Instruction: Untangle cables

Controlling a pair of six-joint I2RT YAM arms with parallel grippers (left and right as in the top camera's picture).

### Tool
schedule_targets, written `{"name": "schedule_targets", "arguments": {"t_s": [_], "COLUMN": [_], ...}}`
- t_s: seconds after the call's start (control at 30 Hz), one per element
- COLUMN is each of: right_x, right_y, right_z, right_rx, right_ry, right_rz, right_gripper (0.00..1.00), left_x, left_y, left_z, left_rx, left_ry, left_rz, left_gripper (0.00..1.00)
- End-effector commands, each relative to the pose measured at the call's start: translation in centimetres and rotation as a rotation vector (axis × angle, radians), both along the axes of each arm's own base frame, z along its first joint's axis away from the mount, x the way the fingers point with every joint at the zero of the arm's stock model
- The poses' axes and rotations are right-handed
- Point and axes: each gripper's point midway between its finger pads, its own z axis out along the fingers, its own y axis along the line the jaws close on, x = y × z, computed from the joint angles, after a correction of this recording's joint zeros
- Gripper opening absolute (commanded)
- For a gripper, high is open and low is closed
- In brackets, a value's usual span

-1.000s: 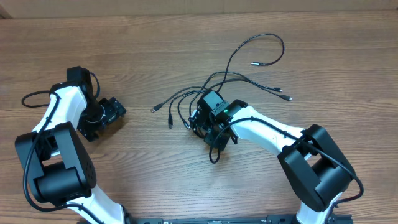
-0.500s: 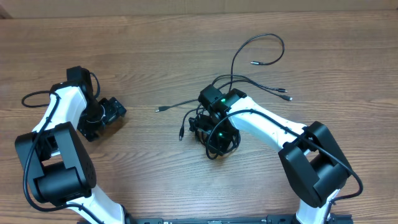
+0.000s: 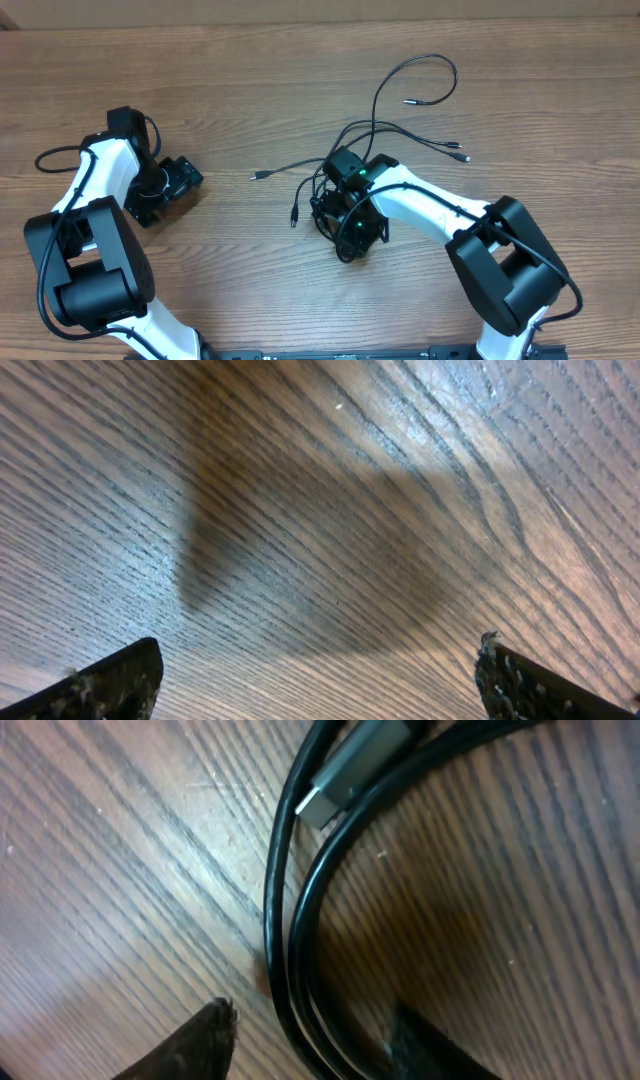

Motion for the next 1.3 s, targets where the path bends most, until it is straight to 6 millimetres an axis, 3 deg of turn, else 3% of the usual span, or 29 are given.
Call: {"name": "schedule_targets", "arguments": {"t_s": [0.0, 0.03, 0.07, 0.13, 0.23, 0.33, 0.4, 0.47, 0.5, 0.57, 0.63, 0.73, 0.77, 0.83, 0.9, 0.97, 1.1, 1.2, 1.23, 1.27], "right_x": [-0.9, -1.1, -1.4, -1.7, -2.2, -1.5, -0.1, 2.3, 3.8, 5.5, 7.6, 10.6, 11.5, 12.0, 12.2, 12.0, 12.9, 14.1, 14.5, 15.0], "right_y": [-1.7, -1.8, -2.1, -2.3, -1.3, 0.8, 2.8, 4.9, 6.1, 7.0, 7.1, 5.6, 4.8, 4.0, 2.8, 1.5, -2.6, -5.2, -6.0, -7.2], "right_z": [-1.6, -1.8, -2.2, -2.9, -2.9, -0.8, 1.8, 5.5, 8.4, 12.0, 17.6, 22.2, 22.8, 22.5, 19.6, 17.1, 13.6, 12.9, 12.8, 12.8], "right_rx": [-0.058, -0.061, -0.064, -0.062, -0.007, 0.098, 0.218, 0.376, 0.492, 0.634, 0.83, 0.965, 0.975, 0.957, 0.806, 0.64, 0.331, 0.248, 0.238, 0.233], "right_ry": [0.011, 0.014, 0.019, 0.017, 0.051, 0.083, 0.096, 0.13, 0.171, 0.216, 0.259, 0.208, 0.183, 0.176, 0.142, 0.104, 0.034, 0.008, 0.006, 0.009], "right_rz": [-0.001, -0.002, -0.002, -0.011, -0.041, -0.06, -0.086, -0.173, -0.238, -0.275, -0.283, -0.293, -0.308, -0.339, -0.404, -0.447, -0.652, -0.808, -0.852, -0.905], "right_gripper": [0.55, 0.55, 0.46, 0.05, 0.04, 0.04, 0.04, 0.04, 0.04, 0.04, 0.04, 0.04, 0.04, 0.04, 0.05, 0.19, 0.33, 0.37, 0.37, 0.37], "left_x": [-0.3, -0.3, -0.4, -0.3, -0.3, -0.3, -0.3, -0.3, -0.3, -0.3, -0.3, -0.3, -0.3, -0.3, -0.3, -0.4, 0.2, 1.3, 1.6, 1.9], "left_y": [-0.3, -0.3, -0.3, -0.3, -0.3, -0.3, -0.3, -0.3, -0.3, -0.3, -0.3, -0.3, -0.3, -0.3, -0.3, -0.4, -2.1, -4.3, -5.0, -6.2], "left_z": [-0.5, -0.5, -0.5, -0.5, -0.5, -0.5, -0.5, -0.5, -0.5, -0.5, -0.5, -0.5, -0.5, -0.5, -0.5, -0.5, -0.3, 0.3, 0.6, 0.9], "left_rx": [-0.012, -0.012, -0.012, -0.012, -0.012, -0.012, -0.011, -0.011, -0.011, -0.011, -0.012, -0.012, -0.012, -0.012, -0.012, -0.018, -0.112, -0.233, -0.27, -0.314], "left_ry": [0.017, 0.017, 0.017, 0.017, 0.017, 0.017, 0.017, 0.017, 0.017, 0.017, 0.017, 0.017, 0.017, 0.017, 0.017, 0.019, -0.03, -0.119, -0.139, -0.173], "left_rz": [0.011, 0.011, 0.011, 0.011, 0.011, 0.011, 0.011, 0.011, 0.011, 0.011, 0.011, 0.011, 0.011, 0.011, 0.011, 0.01, -0.116, -0.247, -0.267, -0.324], "left_gripper": [1.0, 1.0, 1.0, 1.0, 1.0, 1.0, 1.0, 1.0, 1.0, 1.0, 1.0, 1.0, 1.0, 1.0, 1.0, 1.0, 0.98, 0.13, 0.04, 0.04]}}
